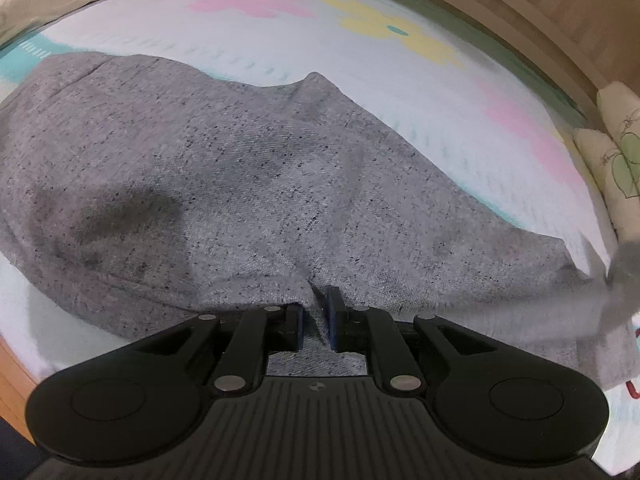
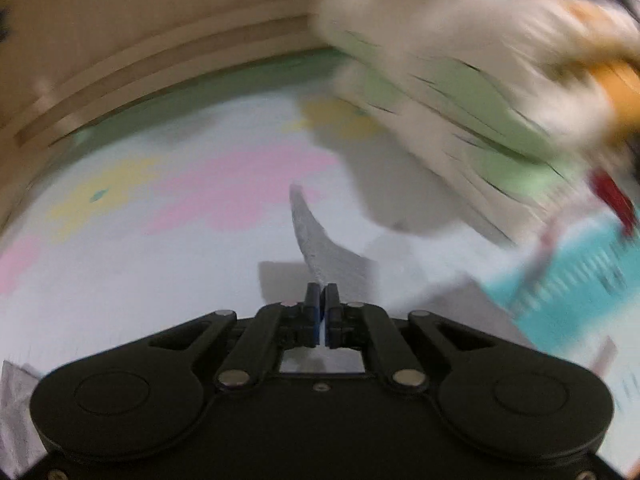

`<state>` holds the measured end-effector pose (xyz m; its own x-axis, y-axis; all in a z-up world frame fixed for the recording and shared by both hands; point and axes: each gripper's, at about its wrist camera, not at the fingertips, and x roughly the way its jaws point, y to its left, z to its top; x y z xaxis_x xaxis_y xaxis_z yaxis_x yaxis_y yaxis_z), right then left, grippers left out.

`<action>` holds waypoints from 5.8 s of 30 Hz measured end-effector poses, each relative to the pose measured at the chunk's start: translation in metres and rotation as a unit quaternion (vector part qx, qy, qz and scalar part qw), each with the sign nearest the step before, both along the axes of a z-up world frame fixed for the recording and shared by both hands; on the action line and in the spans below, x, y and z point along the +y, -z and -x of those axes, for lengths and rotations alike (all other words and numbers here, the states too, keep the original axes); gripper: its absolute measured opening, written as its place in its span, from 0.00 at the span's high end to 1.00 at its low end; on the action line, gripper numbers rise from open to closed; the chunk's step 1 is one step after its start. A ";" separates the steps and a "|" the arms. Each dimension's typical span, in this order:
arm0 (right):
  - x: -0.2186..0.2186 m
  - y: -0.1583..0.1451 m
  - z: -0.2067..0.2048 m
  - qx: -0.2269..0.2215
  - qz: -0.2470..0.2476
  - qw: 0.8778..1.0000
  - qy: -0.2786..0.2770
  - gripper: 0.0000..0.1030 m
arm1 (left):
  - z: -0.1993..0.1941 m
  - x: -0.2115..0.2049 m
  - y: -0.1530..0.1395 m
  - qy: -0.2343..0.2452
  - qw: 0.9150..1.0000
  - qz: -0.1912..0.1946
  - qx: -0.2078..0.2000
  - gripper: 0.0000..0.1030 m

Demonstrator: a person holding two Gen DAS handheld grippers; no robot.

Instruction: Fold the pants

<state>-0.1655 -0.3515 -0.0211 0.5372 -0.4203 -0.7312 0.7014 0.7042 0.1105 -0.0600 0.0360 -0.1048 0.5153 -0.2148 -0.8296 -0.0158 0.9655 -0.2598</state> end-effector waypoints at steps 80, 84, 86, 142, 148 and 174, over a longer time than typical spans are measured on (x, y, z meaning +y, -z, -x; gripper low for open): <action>-0.090 0.059 -0.001 0.099 0.099 0.979 -0.149 0.59 | 0.018 -0.033 -0.006 0.048 0.997 -0.050 -0.026 0.84; -0.088 0.062 -0.004 0.102 0.087 0.978 -0.158 0.60 | 0.019 -0.032 -0.006 0.048 0.997 -0.047 -0.025 0.84; -0.086 0.060 -0.004 0.094 0.081 0.978 -0.167 0.82 | 0.018 -0.030 -0.006 0.048 0.998 -0.045 -0.025 0.84; 0.438 0.068 -0.074 -0.055 0.218 0.642 -0.733 0.56 | -0.056 0.188 -0.046 -0.018 0.990 -0.126 0.065 0.73; 0.465 0.096 -0.072 -0.040 0.271 0.612 -0.742 0.58 | -0.051 0.206 -0.061 -0.061 0.990 -0.125 0.033 0.73; 0.471 0.102 -0.063 -0.023 0.214 0.598 -0.772 0.76 | -0.063 0.175 -0.063 -0.012 0.989 -0.150 -0.004 0.66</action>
